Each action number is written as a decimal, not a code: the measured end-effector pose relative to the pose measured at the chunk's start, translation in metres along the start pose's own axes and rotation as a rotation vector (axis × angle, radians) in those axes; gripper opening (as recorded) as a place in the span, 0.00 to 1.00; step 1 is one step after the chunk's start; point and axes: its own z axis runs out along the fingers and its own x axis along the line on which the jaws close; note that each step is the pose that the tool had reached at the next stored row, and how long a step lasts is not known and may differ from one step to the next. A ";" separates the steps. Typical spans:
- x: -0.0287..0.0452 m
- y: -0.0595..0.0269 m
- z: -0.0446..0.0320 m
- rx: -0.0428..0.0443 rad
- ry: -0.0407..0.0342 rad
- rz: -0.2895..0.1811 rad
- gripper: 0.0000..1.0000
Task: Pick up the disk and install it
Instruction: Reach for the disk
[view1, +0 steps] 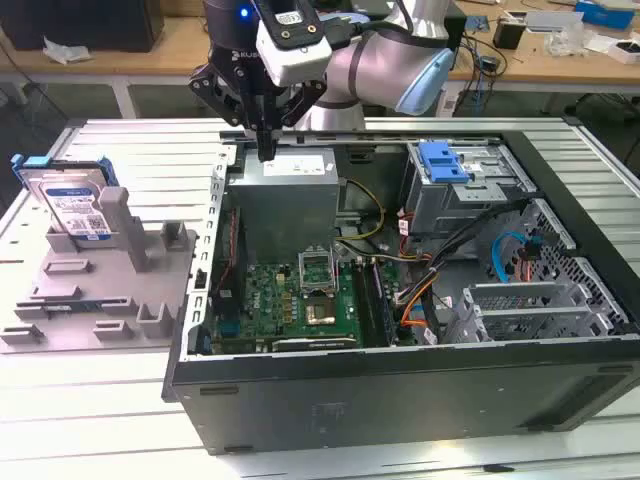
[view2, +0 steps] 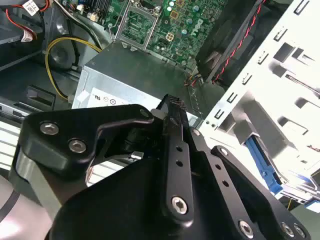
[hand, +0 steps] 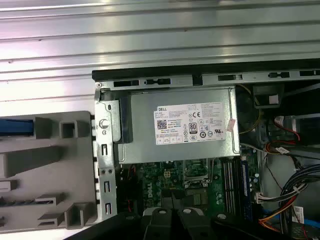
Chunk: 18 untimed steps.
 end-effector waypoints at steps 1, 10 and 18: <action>0.0000 0.0000 0.0000 0.0000 0.0000 0.000 0.11; 0.0000 0.0000 0.0000 0.0000 0.0000 0.000 0.11; 0.0182 -0.0012 0.0009 0.0001 -0.0001 0.001 0.11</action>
